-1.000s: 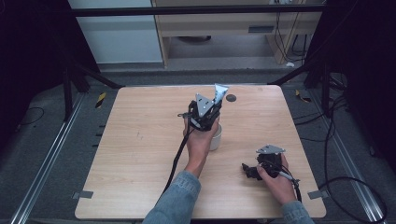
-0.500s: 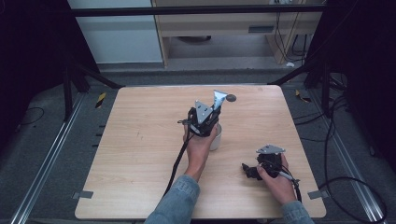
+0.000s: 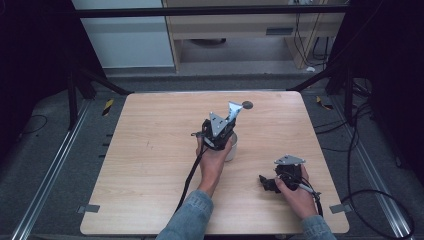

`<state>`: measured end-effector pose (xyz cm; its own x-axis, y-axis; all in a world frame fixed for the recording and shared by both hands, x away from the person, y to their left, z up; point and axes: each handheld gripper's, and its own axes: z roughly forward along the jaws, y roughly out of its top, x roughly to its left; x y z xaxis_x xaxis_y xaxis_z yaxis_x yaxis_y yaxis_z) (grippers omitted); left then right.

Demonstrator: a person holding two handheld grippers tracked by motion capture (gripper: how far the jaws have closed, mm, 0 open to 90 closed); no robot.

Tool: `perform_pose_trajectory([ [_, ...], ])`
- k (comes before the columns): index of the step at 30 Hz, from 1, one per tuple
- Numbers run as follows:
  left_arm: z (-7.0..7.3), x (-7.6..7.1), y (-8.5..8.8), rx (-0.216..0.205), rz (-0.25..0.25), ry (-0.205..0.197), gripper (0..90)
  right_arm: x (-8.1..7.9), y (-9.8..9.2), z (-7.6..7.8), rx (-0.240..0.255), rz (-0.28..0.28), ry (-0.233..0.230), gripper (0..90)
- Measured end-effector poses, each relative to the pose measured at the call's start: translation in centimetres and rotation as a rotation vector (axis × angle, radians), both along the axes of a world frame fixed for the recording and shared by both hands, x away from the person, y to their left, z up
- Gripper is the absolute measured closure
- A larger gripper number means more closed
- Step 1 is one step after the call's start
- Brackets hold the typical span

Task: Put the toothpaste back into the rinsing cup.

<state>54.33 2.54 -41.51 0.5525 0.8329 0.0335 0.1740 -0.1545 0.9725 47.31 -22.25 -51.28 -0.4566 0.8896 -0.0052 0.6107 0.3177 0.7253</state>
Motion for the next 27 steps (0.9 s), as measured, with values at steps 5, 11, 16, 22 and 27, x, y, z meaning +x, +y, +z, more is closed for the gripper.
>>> perform_pose_trajectory([
  [5,-0.2,0.0,-0.1,0.006,-0.003,0.002,78.3,0.0,0.0,0.0,0.000,0.000,0.000,0.6],
  [11,-0.5,0.0,-0.1,0.007,-0.001,0.006,78.3,0.0,0.0,0.0,0.000,0.000,0.000,0.6],
  [16,-1.0,0.0,-0.1,0.014,0.000,0.012,78.3,0.0,0.0,0.0,0.000,-0.001,0.000,0.6],
  [22,-1.5,-0.1,-0.3,0.024,-0.003,0.017,78.2,0.0,0.0,0.0,0.001,-0.002,0.002,0.6],
  [27,-1.7,-0.2,-0.4,0.028,-0.005,0.022,78.2,0.0,0.0,0.0,-0.001,-0.002,0.003,0.7],
])
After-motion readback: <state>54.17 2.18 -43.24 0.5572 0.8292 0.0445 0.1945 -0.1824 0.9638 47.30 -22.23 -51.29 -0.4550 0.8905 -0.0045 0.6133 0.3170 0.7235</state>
